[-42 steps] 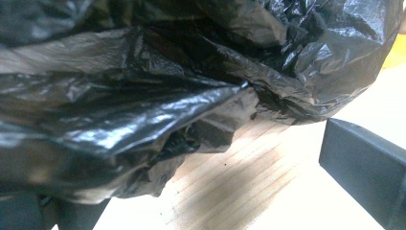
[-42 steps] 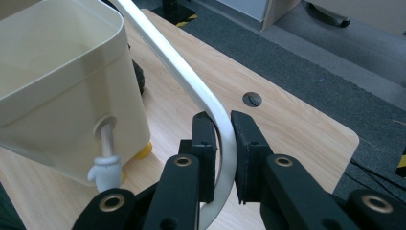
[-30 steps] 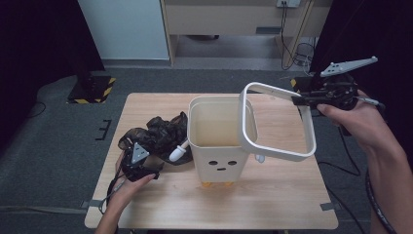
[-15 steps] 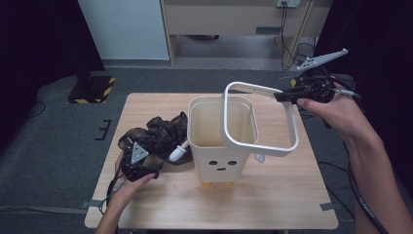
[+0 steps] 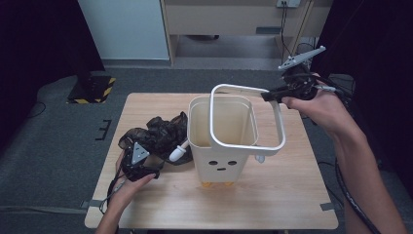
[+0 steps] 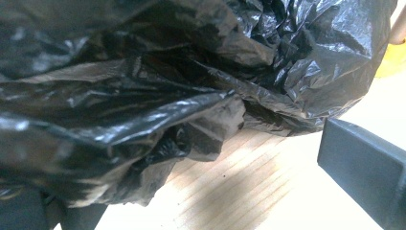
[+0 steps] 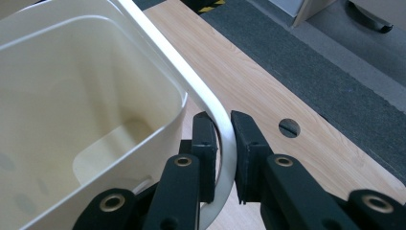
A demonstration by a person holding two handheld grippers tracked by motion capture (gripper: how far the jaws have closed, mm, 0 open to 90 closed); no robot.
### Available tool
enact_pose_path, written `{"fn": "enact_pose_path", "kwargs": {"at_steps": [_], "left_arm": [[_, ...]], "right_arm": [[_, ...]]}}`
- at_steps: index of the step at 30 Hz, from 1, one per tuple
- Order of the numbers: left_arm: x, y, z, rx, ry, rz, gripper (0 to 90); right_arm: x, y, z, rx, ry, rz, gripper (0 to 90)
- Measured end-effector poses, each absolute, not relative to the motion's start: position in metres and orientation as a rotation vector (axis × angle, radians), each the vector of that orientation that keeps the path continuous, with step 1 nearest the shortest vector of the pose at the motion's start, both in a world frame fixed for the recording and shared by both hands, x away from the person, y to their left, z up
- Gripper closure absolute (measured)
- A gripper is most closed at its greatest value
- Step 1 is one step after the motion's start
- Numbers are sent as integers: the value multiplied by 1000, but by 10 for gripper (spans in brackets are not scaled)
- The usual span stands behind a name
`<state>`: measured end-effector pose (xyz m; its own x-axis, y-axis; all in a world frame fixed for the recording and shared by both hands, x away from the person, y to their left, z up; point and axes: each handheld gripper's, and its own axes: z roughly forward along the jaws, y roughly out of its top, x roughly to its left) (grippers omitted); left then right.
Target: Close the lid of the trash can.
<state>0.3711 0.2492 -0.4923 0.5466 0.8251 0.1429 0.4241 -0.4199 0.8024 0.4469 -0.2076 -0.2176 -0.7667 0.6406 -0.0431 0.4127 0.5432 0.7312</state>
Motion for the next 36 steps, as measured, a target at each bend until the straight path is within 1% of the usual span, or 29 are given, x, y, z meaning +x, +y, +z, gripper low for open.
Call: {"fn": "enact_pose_path", "kwargs": {"at_steps": [19, 36], "left_arm": [[371, 250, -492, 2032, 1007, 691, 42], [372, 249, -493, 2042, 1003, 688, 42]], "right_arm": [[458, -161, -209, 829, 2543, 965, 812], [466, -148, -209, 835, 2575, 916, 812]]}}
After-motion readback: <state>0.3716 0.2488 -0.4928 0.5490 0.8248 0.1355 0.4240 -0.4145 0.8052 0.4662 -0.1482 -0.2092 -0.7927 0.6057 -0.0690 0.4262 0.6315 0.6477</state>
